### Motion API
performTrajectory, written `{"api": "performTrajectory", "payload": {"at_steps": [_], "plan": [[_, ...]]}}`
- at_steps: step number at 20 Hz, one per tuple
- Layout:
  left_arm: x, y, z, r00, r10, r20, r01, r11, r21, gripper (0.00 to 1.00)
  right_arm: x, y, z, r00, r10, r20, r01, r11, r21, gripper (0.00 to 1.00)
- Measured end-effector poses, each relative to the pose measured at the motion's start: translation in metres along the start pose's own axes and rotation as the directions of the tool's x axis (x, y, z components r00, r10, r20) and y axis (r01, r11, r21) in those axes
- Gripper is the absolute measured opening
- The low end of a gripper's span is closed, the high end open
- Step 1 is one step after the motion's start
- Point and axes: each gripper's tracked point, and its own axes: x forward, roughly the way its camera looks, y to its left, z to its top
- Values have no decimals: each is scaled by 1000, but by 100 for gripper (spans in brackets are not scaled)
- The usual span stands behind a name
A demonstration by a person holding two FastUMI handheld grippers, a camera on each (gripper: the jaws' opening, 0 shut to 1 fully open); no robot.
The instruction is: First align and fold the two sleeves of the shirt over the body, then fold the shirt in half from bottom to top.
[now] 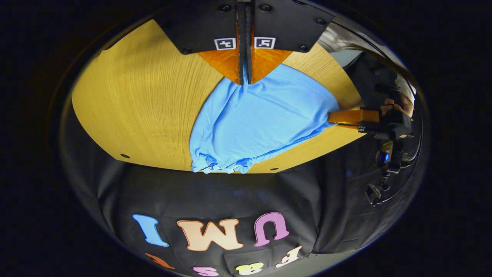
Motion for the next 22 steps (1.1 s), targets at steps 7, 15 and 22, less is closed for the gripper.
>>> {"api": "performTrajectory", "payload": {"at_steps": [7,15,22], "plan": [[6,4,45,998,-11,60,11,1000,-2,0,5,-8,33,999,-26,26,26,1000,-12,3],[43,23,104,994,-6,108,10,999,-33,0,44,-34,96,998,-58,23,59,998,-22,3],[96,52,165,993,25,119,-23,1000,-17,0,100,-61,169,995,-96,28,98,990,-97,3]]}}
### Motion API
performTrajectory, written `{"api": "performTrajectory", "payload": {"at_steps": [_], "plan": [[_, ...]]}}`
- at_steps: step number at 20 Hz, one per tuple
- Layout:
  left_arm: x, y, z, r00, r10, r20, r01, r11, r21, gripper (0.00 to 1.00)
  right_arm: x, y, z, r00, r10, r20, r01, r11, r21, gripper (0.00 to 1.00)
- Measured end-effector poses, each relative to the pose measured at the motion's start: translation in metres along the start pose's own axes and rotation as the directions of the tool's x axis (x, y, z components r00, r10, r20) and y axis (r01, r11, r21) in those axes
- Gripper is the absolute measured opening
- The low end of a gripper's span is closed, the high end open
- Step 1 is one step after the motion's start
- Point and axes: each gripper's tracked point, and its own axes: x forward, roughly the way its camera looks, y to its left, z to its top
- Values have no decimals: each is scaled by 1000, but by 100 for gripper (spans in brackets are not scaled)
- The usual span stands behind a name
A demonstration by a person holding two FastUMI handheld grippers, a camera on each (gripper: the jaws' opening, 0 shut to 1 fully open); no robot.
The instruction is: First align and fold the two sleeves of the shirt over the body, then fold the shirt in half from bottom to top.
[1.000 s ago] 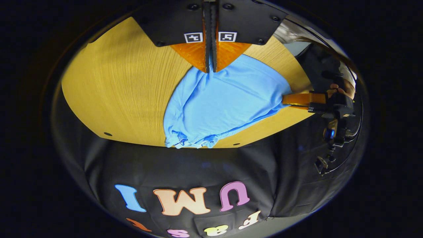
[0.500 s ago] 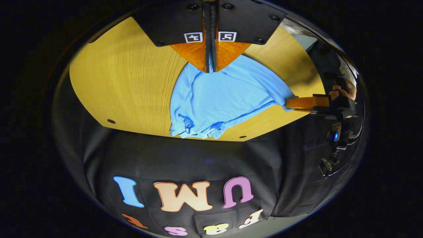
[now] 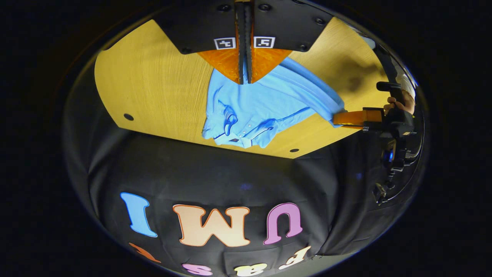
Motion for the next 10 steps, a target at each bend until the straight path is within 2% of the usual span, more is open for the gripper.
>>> {"api": "performTrajectory", "payload": {"at_steps": [5,10], "plan": [[43,23,54,996,66,55,-67,998,16,0,52,-18,54,999,-24,28,24,1000,-1,3],[88,38,96,993,90,76,-91,996,5,0,114,-46,89,997,-80,9,80,995,-67,3]]}}
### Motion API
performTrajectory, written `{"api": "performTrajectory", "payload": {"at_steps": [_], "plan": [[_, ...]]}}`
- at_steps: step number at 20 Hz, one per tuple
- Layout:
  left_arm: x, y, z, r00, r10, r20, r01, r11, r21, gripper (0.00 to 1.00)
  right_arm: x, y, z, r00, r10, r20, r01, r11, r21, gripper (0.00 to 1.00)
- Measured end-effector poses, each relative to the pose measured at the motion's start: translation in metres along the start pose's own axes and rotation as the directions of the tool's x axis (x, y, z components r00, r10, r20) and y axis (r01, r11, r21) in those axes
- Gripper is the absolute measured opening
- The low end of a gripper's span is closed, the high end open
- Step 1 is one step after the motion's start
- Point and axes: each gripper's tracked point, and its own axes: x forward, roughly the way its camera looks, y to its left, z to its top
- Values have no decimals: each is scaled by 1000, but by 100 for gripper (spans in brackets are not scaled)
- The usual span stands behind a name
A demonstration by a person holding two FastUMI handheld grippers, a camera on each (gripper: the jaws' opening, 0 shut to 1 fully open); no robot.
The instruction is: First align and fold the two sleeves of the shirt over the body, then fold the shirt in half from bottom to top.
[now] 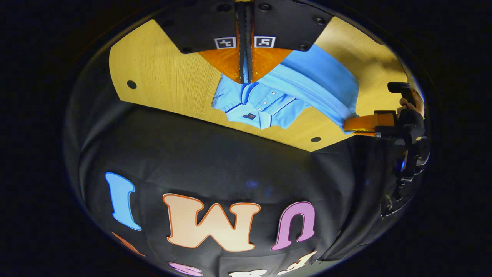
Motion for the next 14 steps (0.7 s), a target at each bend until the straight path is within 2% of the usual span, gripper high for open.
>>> {"api": "performTrajectory", "payload": {"at_steps": [7,14], "plan": [[85,18,15,997,71,-15,-71,997,-7,0,94,-29,10,995,-84,-60,86,996,23,3],[160,27,0,989,136,-53,-132,989,68,0,160,-47,0,982,-160,-95,163,986,21,2]]}}
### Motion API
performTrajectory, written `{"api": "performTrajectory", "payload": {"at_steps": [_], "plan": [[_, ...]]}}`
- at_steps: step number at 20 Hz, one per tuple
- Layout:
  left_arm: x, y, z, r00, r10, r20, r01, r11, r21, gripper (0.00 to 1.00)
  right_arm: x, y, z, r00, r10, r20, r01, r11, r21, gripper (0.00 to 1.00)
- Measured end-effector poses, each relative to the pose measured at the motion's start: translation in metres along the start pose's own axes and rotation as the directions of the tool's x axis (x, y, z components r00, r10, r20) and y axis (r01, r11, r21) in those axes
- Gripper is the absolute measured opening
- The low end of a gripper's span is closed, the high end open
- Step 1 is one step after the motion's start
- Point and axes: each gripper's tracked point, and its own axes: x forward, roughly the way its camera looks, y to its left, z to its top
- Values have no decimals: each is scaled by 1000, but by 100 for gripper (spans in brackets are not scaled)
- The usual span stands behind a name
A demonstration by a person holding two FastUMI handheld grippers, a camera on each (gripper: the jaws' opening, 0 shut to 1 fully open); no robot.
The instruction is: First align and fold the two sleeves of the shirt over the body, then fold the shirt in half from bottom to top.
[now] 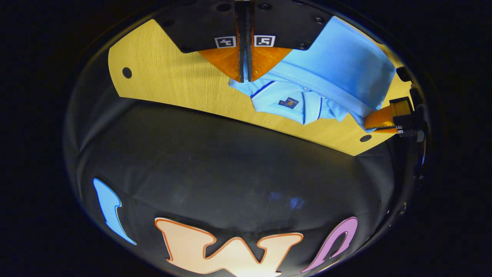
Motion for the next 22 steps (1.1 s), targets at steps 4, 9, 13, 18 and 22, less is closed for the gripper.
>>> {"api": "performTrajectory", "payload": {"at_steps": [4,9,13,18,22], "plan": [[15,-1,-8,999,28,-21,-27,999,40,4,18,1,-11,1000,6,-18,-6,1000,18,9],[-2,7,-13,998,43,-46,-42,999,16,99,3,7,-13,999,48,-23,-47,998,44,82],[-35,11,-8,999,27,-38,-27,1000,-1,96,-32,7,-6,997,76,19,-77,996,55,100],[-106,2,-9,1000,-26,-2,26,1000,-14,97,-113,10,4,984,123,126,-136,985,102,99],[-163,-14,-17,997,-70,31,70,997,-10,97,-178,5,-3,968,130,215,-153,984,94,100]]}}
